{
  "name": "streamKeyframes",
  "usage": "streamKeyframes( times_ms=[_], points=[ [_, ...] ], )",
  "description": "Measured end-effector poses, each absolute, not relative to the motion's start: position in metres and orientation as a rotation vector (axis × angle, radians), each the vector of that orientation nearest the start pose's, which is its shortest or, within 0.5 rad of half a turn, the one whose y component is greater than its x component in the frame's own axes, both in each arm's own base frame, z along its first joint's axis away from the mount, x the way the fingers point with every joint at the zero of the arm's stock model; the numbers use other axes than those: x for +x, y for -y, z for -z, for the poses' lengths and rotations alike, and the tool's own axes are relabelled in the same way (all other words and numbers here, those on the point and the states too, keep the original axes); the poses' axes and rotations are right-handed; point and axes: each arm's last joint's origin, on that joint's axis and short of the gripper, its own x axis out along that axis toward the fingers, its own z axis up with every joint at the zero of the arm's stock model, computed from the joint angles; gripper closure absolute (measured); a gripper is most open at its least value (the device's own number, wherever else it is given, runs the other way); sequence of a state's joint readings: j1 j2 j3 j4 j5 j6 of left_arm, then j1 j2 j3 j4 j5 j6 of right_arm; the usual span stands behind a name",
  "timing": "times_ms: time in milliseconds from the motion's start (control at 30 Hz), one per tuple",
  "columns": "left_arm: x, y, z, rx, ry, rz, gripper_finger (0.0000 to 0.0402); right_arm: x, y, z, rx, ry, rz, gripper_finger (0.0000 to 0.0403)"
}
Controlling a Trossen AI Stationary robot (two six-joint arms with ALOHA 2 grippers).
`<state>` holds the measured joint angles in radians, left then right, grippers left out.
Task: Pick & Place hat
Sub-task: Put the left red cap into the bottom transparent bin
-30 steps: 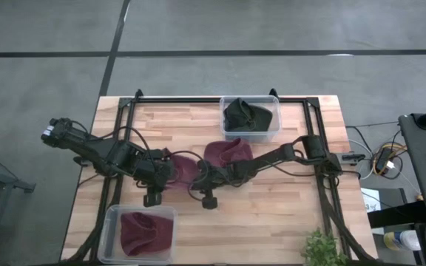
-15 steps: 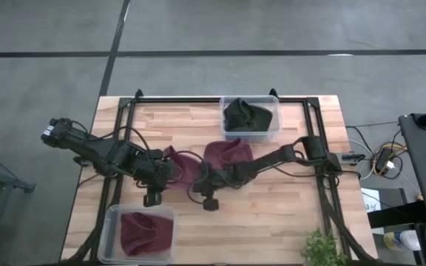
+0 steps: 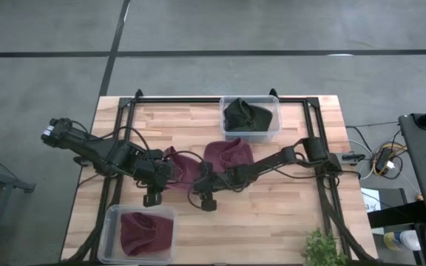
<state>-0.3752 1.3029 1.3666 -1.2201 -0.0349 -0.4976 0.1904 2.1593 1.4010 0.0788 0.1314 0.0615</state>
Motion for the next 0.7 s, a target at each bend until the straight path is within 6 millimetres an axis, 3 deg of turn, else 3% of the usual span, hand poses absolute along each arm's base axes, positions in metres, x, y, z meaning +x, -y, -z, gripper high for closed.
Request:
streamKeyframes(
  times_ms=[367,600,700],
  points=[
    [0.214,0.083,-0.345,-0.202,-1.176,0.013,0.0266,0.453,-0.091,-0.138,-0.02,-0.647,-0.04,0.022],
    [0.214,0.083,-0.345,-0.202,-1.176,0.013,0.0266,0.455,-0.093,-0.116,-0.038,-0.692,-0.043,0.0225],
    [0.214,0.083,-0.345,-0.202,-1.176,0.012,0.0266,0.458,-0.094,-0.117,-0.039,-0.676,-0.039,0.0226]
  ],
)
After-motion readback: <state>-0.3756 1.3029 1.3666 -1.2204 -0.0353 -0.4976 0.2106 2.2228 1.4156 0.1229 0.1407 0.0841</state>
